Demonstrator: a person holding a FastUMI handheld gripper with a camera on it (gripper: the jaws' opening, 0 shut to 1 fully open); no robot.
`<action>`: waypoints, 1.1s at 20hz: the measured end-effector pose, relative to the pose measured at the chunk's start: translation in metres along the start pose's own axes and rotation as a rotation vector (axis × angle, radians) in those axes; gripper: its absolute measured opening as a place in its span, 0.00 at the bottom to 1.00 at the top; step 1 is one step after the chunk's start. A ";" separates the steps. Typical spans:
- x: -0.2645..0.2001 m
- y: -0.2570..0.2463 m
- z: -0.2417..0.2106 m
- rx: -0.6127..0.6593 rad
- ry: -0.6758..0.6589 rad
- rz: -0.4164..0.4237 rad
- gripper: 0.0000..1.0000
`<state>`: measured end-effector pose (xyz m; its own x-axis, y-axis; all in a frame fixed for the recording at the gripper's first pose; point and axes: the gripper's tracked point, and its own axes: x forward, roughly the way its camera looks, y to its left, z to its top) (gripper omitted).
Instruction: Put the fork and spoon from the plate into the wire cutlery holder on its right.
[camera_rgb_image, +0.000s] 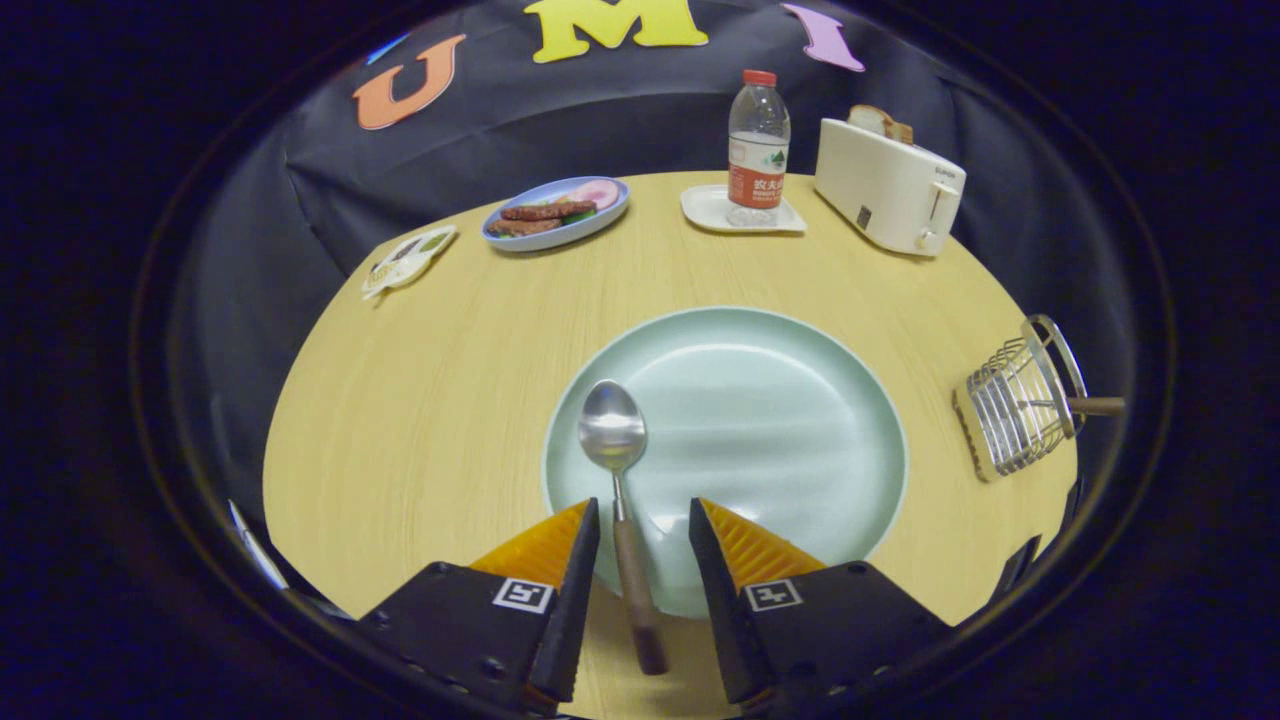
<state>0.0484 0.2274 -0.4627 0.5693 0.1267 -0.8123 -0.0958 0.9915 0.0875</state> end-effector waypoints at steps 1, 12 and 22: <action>0.002 0.001 0.001 -0.005 -0.007 -0.009 0.52; 0.002 0.006 -0.012 -0.016 0.058 -0.035 0.06; -0.040 -0.032 -0.004 -0.007 0.068 -0.040 0.01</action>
<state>0.0258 0.1909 -0.4356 0.5160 0.0842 -0.8524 -0.0799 0.9955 0.0500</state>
